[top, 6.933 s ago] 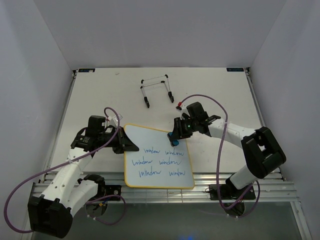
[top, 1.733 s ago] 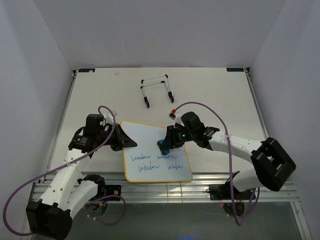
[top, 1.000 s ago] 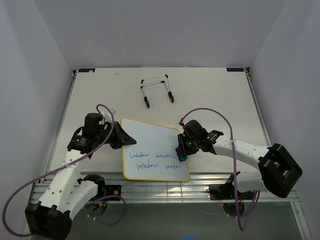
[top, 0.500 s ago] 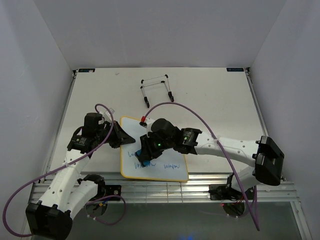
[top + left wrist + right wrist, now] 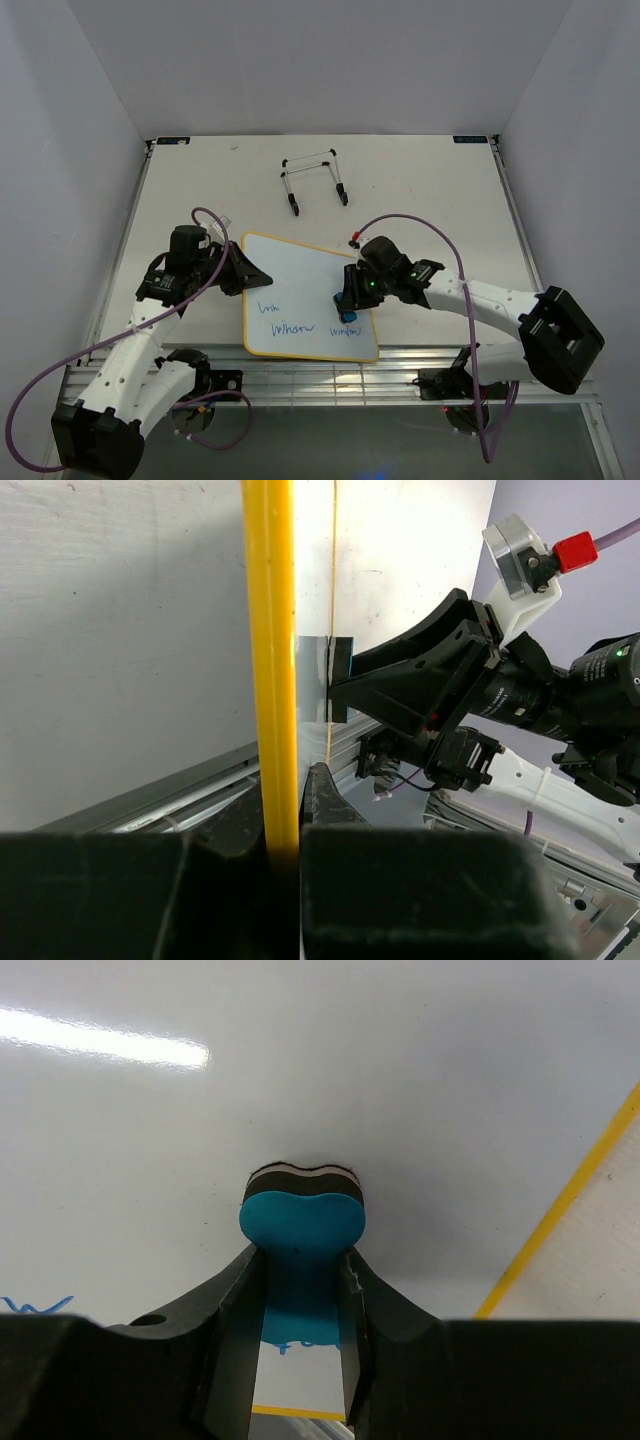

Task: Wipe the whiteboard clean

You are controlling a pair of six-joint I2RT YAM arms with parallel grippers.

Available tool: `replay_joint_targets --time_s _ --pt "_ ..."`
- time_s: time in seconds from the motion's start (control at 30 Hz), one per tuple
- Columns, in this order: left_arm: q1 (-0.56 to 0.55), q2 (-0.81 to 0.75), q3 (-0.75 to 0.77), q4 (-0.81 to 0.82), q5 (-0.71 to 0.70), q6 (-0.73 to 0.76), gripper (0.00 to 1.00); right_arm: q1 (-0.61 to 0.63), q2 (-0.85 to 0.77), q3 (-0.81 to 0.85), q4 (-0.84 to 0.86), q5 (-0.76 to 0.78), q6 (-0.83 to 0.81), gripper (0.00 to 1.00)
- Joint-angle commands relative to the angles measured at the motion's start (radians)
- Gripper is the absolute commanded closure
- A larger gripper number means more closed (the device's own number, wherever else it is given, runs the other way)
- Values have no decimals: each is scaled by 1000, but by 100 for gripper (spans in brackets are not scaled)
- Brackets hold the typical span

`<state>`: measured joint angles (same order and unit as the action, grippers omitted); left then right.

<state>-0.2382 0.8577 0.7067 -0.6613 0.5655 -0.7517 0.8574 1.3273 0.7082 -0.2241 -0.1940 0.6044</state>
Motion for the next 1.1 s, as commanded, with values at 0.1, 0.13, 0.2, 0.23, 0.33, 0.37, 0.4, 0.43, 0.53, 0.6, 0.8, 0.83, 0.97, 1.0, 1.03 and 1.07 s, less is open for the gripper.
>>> replay_joint_targets --time_s 0.1,0.13,0.2,0.23,0.33,0.37,0.4,0.43,0.53,0.6,0.8,0.83,0.97,1.0,1.03,1.07 --pt "-10 0 -9 39 -340 184 100 109 35 38 -158 10 -45 92" --pt "-10 0 -10 40 -342 184 100 129 33 65 -126 -2 -42 92" --pt "-10 -3 -10 38 -340 183 100 199 38 124 -103 -13 -40 92" --pt "-12 -2 -10 38 -340 183 100 221 53 185 -97 -15 -38 92" --pt "-10 0 -10 40 -339 183 100 304 108 281 -80 -28 -35 92" --pt "-12 0 -12 39 -339 183 100 342 124 340 -74 -33 -35 92" --pt "-10 -2 -10 38 -337 183 100 360 142 370 -69 -47 -40 92" --pt "-10 -2 -12 38 -337 183 100 377 182 399 -69 -53 -41 92" --pt "-12 -2 -10 38 -335 184 100 430 272 529 -95 -61 -58 92" --pt "-12 -2 -10 38 -334 184 100 454 318 641 -144 -59 -80 92" --pt "-12 -3 -10 38 -338 184 100 476 463 884 -265 -32 -127 92" --pt "-10 -5 -12 38 -339 184 100 473 466 889 -279 -18 -138 92" --pt "-12 -8 -10 38 -339 184 100 433 455 846 -328 43 -149 92" --pt "-10 -8 -10 40 -337 184 100 422 441 805 -336 77 -149 92" --pt "-10 -6 -12 39 -337 184 100 396 434 778 -342 91 -146 92" --pt "-10 -5 -12 38 -337 186 100 381 425 751 -343 97 -146 92"
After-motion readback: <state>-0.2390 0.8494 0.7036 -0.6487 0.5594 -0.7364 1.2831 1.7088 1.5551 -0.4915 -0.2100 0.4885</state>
